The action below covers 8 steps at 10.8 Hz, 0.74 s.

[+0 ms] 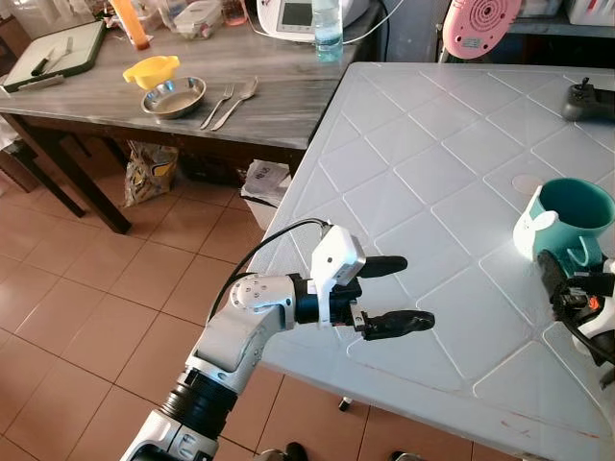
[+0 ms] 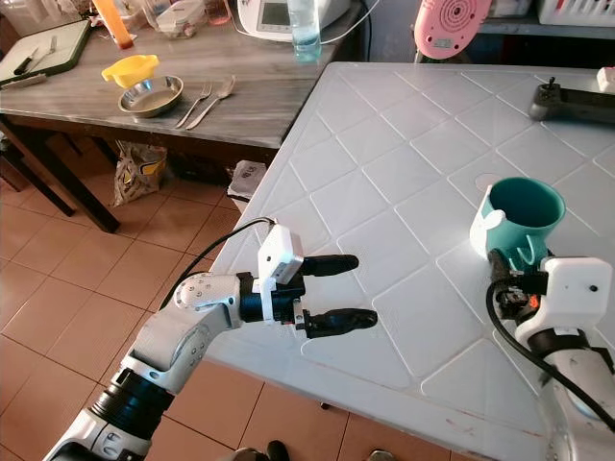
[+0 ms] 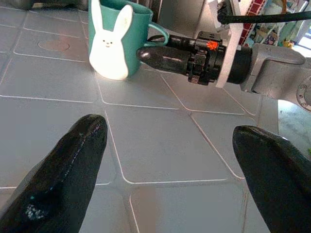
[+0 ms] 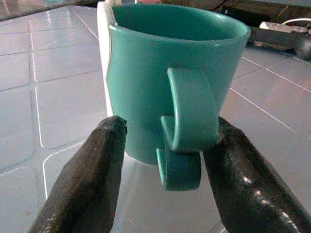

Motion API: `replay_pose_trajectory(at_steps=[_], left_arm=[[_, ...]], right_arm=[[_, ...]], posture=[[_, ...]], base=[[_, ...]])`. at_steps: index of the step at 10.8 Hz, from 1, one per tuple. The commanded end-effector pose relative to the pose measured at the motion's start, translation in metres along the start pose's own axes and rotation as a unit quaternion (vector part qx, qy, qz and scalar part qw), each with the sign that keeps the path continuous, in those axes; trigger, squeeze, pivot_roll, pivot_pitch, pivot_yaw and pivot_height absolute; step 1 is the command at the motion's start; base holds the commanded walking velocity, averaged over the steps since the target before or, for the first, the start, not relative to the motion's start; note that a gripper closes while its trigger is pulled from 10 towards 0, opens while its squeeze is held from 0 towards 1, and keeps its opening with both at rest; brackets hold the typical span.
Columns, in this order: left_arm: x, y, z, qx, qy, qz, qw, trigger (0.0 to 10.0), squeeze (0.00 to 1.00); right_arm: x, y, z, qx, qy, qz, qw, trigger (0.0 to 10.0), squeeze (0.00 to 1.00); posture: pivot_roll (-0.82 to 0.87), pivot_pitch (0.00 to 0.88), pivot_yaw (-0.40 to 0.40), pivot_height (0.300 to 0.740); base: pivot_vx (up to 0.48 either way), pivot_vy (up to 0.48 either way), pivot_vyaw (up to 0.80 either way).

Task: Setting the table

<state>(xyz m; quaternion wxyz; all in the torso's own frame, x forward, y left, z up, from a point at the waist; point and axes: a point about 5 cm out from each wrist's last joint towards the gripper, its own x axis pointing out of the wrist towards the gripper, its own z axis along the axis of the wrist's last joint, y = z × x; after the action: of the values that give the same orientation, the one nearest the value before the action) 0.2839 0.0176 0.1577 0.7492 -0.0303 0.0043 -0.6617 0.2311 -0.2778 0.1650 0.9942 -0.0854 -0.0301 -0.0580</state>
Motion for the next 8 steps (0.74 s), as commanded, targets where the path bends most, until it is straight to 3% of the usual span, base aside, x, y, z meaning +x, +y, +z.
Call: replay_pose_trajectory(at_steps=[1,8], left_arm=[[-0.0024,0.0000,-0.0008,0.004,0.007,0.005,1.000,10.0,0.00],[-0.0024,-0.0010,-0.0023,0.000,0.009,0.006,1.000,10.0,0.00]], right_arm=[[-0.0004,0.0069,0.0043,-0.003,-0.014,0.006,1.000,0.0,0.00],[-0.0016,0.0070,0.0075,-0.005,-0.027,-0.033,0.999,0.0,0.00]], posture=[[-0.12,0.163,0.153,0.740],[-0.12,0.168,0.157,0.740]], base=[[0.000,0.000,0.00],[0.000,0.000,0.00]])
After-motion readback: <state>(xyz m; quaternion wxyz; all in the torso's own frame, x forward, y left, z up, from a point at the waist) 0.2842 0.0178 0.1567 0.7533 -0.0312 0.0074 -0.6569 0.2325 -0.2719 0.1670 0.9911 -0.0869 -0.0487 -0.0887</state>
